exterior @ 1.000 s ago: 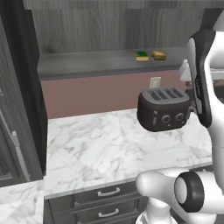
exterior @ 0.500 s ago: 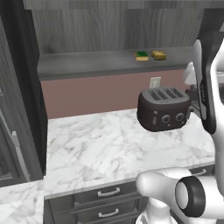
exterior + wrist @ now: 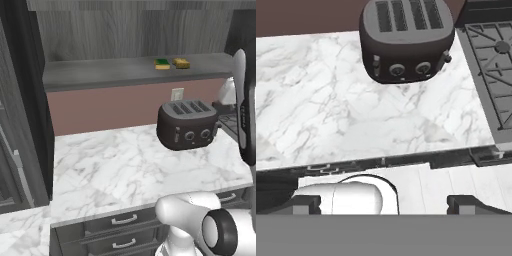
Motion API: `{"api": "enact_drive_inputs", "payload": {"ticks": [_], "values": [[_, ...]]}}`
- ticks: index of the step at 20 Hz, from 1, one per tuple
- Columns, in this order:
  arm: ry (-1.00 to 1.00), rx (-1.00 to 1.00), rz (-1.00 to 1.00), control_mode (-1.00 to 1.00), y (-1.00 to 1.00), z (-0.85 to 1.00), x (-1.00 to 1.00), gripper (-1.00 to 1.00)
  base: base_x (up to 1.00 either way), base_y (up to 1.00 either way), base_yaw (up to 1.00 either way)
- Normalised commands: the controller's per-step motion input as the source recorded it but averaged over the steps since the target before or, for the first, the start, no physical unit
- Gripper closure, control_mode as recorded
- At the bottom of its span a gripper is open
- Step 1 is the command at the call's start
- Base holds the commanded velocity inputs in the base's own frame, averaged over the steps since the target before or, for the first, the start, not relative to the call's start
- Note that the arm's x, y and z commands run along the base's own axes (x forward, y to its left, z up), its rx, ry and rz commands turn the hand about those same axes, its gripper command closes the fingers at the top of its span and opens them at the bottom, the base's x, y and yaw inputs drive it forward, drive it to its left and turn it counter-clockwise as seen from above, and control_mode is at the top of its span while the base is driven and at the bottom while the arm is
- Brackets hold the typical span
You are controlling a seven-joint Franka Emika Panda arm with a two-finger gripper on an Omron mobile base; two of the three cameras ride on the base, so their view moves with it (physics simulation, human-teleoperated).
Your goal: Pick up the sponge and sponge from the sink, and place them back in the cabinet, and close the cabinet doors.
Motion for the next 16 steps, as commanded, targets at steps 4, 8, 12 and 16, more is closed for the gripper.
{"api": "enact_drive_inputs", "payload": {"ticks": [4,8,12,16], "values": [[0.0,0.0,0.09,-1.0,-0.2,0.0,-0.44,-1.0,0.0,0.0,0.0],[0.0,0.0,0.09,-1.0,-0.23,0.0,-0.39,-1.0,0.0,0.0,0.0],[0.0,0.0,0.09,-1.0,-0.26,0.0,-0.47,-1.0,0.0,0.0,0.0],[0.0,0.0,0.08,-1.0,-0.22,0.0,-0.37,-1.0,0.0,0.0,0.0]]}}
